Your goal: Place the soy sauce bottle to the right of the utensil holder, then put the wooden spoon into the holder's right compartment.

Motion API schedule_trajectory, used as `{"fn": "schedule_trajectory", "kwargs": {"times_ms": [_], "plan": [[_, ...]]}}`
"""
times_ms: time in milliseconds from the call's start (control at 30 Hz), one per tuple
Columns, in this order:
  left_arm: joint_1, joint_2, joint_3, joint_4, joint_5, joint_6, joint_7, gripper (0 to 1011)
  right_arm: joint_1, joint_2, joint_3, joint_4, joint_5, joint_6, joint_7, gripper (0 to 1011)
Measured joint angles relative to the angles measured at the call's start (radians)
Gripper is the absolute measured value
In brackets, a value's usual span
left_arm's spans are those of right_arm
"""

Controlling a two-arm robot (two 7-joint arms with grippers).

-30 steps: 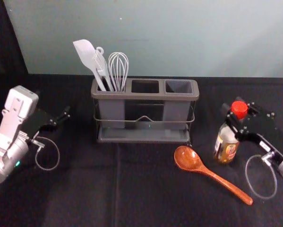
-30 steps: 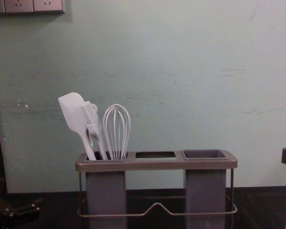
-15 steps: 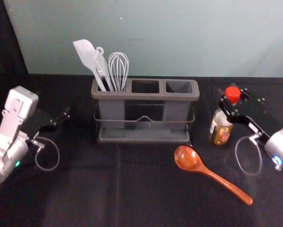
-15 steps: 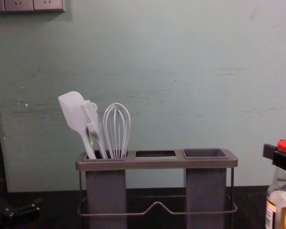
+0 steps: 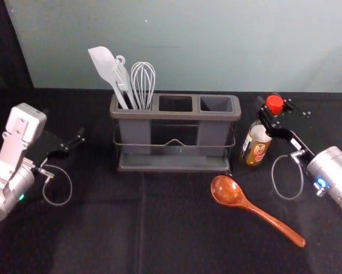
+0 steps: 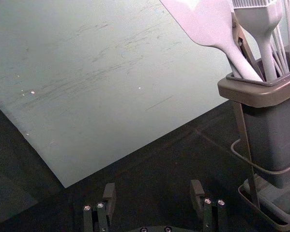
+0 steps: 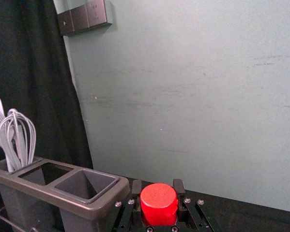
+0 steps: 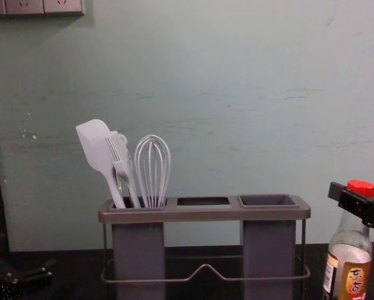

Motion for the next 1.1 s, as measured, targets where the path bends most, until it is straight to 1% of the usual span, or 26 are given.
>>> {"fn": "schedule_trajectory", "kwargs": {"times_ms": [100,400,733,767,800,867,900,967,1033,1067,1100], "plan": [[0.0,0.0,0.0,0.0,0.0,0.0,0.0,1005,0.005,-0.006,0.0,0.008,0.005,-0.003,0.001,390],[0.0,0.0,0.0,0.0,0.0,0.0,0.0,1005,0.025,-0.016,-0.011,0.042,-0.006,-0.015,0.005,390],[0.0,0.0,0.0,0.0,0.0,0.0,0.0,1005,0.037,-0.024,-0.016,0.063,0.006,-0.015,0.016,397],[0.0,0.0,0.0,0.0,0.0,0.0,0.0,1005,0.037,-0.024,-0.016,0.063,0.006,-0.016,0.016,409],[0.0,0.0,0.0,0.0,0.0,0.0,0.0,1005,0.038,-0.025,-0.016,0.064,0.008,-0.018,0.016,461],[0.0,0.0,0.0,0.0,0.0,0.0,0.0,1005,0.038,-0.026,-0.016,0.063,0.011,-0.02,0.017,501],[0.0,0.0,0.0,0.0,0.0,0.0,0.0,1005,0.038,-0.026,-0.016,0.062,0.012,-0.021,0.017,543],[0.0,0.0,0.0,0.0,0.0,0.0,0.0,1005,0.034,-0.026,-0.013,0.049,0.016,-0.021,0.018,602],[0.0,0.0,0.0,0.0,0.0,0.0,0.0,1005,0.03,-0.024,-0.009,0.035,0.021,-0.021,0.019,633],[0.0,0.0,0.0,0.0,0.0,0.0,0.0,1005,0.026,-0.021,-0.004,0.02,0.025,-0.021,0.019,703],[0.0,0.0,0.0,0.0,0.0,0.0,0.0,1005,0.023,-0.019,-0.001,0.011,0.028,-0.021,0.019,718]]}}
